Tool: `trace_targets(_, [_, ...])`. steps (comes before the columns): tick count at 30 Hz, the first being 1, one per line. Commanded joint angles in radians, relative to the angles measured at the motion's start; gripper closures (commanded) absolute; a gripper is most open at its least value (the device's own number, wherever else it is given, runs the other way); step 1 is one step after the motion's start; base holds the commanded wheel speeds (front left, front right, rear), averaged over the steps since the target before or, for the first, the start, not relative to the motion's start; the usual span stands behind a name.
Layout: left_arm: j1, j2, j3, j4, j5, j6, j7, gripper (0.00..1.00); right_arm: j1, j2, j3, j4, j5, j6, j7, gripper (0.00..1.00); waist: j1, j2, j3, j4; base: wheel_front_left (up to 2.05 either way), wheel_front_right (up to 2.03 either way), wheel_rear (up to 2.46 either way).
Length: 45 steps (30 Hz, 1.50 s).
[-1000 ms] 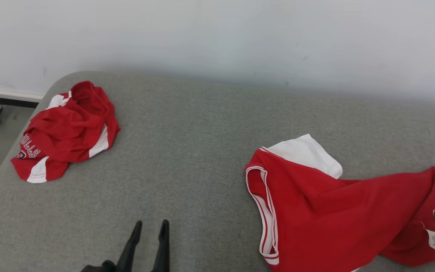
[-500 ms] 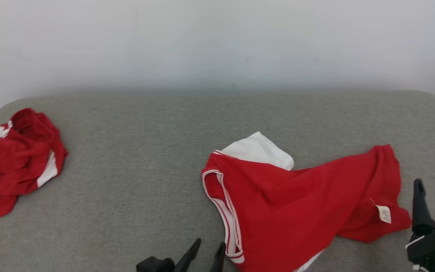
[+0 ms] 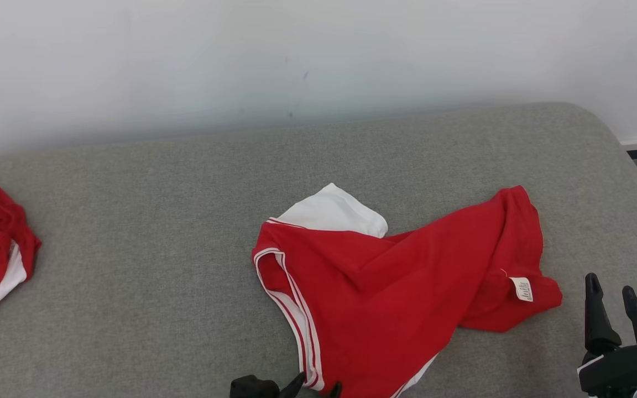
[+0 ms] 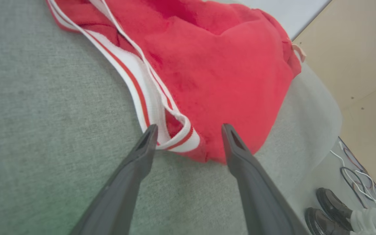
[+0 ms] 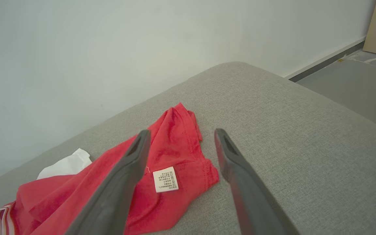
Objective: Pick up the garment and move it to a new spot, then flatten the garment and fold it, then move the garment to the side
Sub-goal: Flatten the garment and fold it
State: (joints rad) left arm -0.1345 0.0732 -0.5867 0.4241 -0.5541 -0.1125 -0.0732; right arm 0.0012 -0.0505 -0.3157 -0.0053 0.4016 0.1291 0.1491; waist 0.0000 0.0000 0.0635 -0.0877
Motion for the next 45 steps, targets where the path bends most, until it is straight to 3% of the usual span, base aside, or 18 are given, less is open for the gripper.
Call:
trace_targets(1, [-0.023,0.009,-0.010,0.019,0.016,0.009,0.012,0.76,-0.009,0.000,0.004,0.007,0.003,0.003,-0.009,0.00,0.0000,0.0000,0.001,-0.007,0.00,0.00,0.00])
trace_targets(2, [-0.023,0.009,-0.010,0.019,0.016,0.009,0.012,0.76,-0.009,0.000,0.004,0.007,0.003,0.003,-0.009,0.00,0.0000,0.0000,0.001,-0.007,0.00,0.00,0.00])
trace_targets(3, [-0.027,0.008,-0.010,0.025,0.017,0.011,0.009,1.00,-0.010,0.001,0.006,0.010,0.003,0.003,-0.011,0.00,0.0000,0.0000,0.001,-0.008,0.00,0.00,0.00])
trace_targets(14, [-0.122,0.048,0.128,0.014,-0.001,0.102,-0.119,1.00,-0.010,0.001,0.007,0.010,0.010,0.003,-0.023,0.00,0.0000,0.0000,0.005,0.016,0.00,0.00,0.00])
trace_targets(21, [-0.254,0.109,0.195,0.061,-0.023,0.122,-0.071,1.00,-0.024,0.001,0.036,0.006,0.009,0.003,-0.020,0.00,0.0000,0.0000,0.032,0.024,0.00,0.00,0.00])
trace_targets(27, [-0.403,0.184,0.224,0.192,0.000,0.135,-0.014,1.00,-0.045,0.001,0.074,-0.005,0.000,0.003,-0.011,0.00,0.0000,0.0000,0.075,0.006,0.00,0.00,0.00])
trace_targets(31, [-0.488,0.215,0.249,0.288,0.014,0.171,-0.027,1.00,-0.056,0.000,0.095,-0.006,-0.003,0.003,-0.007,0.00,0.0000,0.0000,0.103,-0.013,0.00,0.00,0.00])
trace_targets(32, [-0.507,0.215,0.255,0.310,0.019,0.184,-0.037,0.87,-0.059,0.000,0.097,-0.008,-0.005,0.003,-0.006,0.00,0.0000,0.0000,0.110,-0.015,0.00,0.00,0.00])
trace_targets(33, [-0.521,0.209,0.256,0.333,0.018,0.192,-0.041,0.19,-0.061,0.000,0.096,-0.010,-0.007,0.003,-0.004,0.00,0.0000,0.0000,0.116,-0.014,0.00,0.00,0.00])
trace_targets(34, [-0.531,0.201,0.256,0.347,0.020,0.195,-0.060,0.00,-0.061,0.000,0.094,-0.012,-0.008,0.003,-0.003,0.00,0.0000,0.0000,0.120,-0.012,0.00,0.00,0.00])
trace_targets(40, [-0.488,0.149,0.283,0.403,-0.008,0.204,-0.162,0.00,-0.043,0.001,0.053,-0.023,-0.017,0.003,0.007,0.00,0.0000,0.0000,0.110,0.031,0.00,0.00,0.00])
trace_targets(45, [-0.353,0.100,0.341,0.297,-0.052,0.169,-0.192,0.00,-0.015,0.000,0.028,-0.022,-0.010,0.003,0.013,0.00,0.0000,0.0000,0.066,0.078,0.00,0.00,0.00])
